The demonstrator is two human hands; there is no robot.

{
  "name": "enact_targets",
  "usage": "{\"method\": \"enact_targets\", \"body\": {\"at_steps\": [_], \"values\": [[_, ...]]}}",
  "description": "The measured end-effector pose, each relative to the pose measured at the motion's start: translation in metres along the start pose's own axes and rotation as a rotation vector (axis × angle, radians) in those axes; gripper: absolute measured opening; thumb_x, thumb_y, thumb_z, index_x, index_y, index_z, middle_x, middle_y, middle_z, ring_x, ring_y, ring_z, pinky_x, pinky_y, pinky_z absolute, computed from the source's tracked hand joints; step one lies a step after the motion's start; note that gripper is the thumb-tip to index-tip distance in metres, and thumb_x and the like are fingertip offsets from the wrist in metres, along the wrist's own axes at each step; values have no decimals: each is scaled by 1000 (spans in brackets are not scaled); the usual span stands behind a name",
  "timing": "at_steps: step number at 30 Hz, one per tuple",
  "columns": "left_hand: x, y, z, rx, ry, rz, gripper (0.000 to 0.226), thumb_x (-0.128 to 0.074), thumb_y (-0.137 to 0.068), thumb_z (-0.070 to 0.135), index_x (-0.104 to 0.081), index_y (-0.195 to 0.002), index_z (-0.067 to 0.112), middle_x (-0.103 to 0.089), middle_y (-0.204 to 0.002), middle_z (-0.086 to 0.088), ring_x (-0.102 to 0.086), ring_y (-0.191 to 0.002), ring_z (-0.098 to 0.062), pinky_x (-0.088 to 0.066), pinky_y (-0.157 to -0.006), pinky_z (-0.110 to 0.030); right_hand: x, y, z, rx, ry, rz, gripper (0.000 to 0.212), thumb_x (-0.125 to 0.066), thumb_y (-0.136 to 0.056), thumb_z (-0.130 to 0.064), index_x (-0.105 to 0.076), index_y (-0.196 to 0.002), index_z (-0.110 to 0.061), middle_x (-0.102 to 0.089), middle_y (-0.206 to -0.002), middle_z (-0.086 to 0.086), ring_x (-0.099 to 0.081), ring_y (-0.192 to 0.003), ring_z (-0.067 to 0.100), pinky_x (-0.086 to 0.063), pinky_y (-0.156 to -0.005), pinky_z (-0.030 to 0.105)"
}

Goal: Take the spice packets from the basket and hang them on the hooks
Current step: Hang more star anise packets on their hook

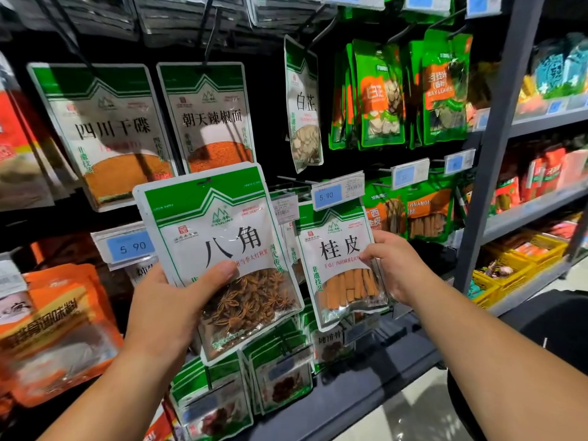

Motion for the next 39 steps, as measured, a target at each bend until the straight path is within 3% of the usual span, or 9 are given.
{"method": "enact_targets", "body": {"at_steps": [4,7,14,18,22,27,29,34,39], "values": [[1,-1,-1,4,31,0,47,-85,-63,25,-73,-108,21,-80,-102,2,-77,-94,-19,-57,-89,-41,7,-9,3,11,4,56,42,-48,-85,19,-71,-114,-1,-75,-112,18,-69,-109,38,-57,-96,53],[0,-1,0,0,47,-8,43,-84,-66,22,-73,-108,20,-80,-101,2,-77,-93,-18,-57,-85,-38,12,-14,6,11,24,78,42,-49,-84,19,-71,-114,-1,-74,-115,19,-68,-111,40,-54,-100,59],[-4,-3,-3,19,80,-21,45,-84,-68,21,-72,-111,18,-80,-102,-1,-77,-94,-21,-61,-81,-38,8,-17,5,62,123,56,27,-61,-89,10,-70,-101,-13,-77,-104,10,-72,-98,27,-61,-79,35],[-5,-4,-2,16,88,-28,39,-82,-70,16,-73,-107,19,-80,-101,-1,-78,-93,-20,-60,-82,-38,10,-21,21,41,86,54,14,-74,-90,-5,-74,-104,-9,-79,-99,11,-77,-88,27,-61,-71,39],[-6,-5,-2,3,100,-41,39,-81,-71,13,-72,-108,18,-80,-99,1,-78,-91,-17,-62,-72,-25,11,-28,23,78,82,101,4,-79,-89,-14,-76,-91,-14,-80,-96,8,-77,-84,16,-57,-68,26],[-6,-5,1,-17,103,-57,40,-80,-68,13,-72,-107,17,-81,-96,4,-78,-87,-14,-60,-68,-20,8,-43,18,125,180,211,13,-84,-85,-25,-72,-85,-19,-76,-90,4,-73,-93,27,-59,-88,43],[-6,-5,-1,-20,96,-58,42,-81,-66,16,-72,-107,18,-81,-98,3,-78,-90,-15,-61,-71,-24,9,-50,18,123,223,272,26,-85,-83,-31,-72,-96,-13,-73,-96,6,-69,-96,30,-57,-90,46],[-8,-5,-2,-25,84,-65,46,-82,-64,17,-72,-109,15,-81,-96,4,-78,-89,-14,-60,-68,-20,6,-57,14,121,278,357,25,-82,-79,-22,-57,-78,-19,-52,-81,0,-48,-81,23,-43,-74,35],[-7,-6,-5,-16,77,-58,48,-83,-63,19,-72,-110,16,-81,-99,3,-78,-91,-15,-61,-72,-22,-3,-56,12,110,395,375,48,-76,-82,-22,-33,-62,-19,-35,-67,10,-33,-63,22,-25,-61,34]]}}
Point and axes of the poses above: each hand's wrist, its own y-axis away from the middle knuckle, its own x-axis out of the back of the hand, z = x × y, the point moved 9 cm from there along -y, towards the middle knuckle
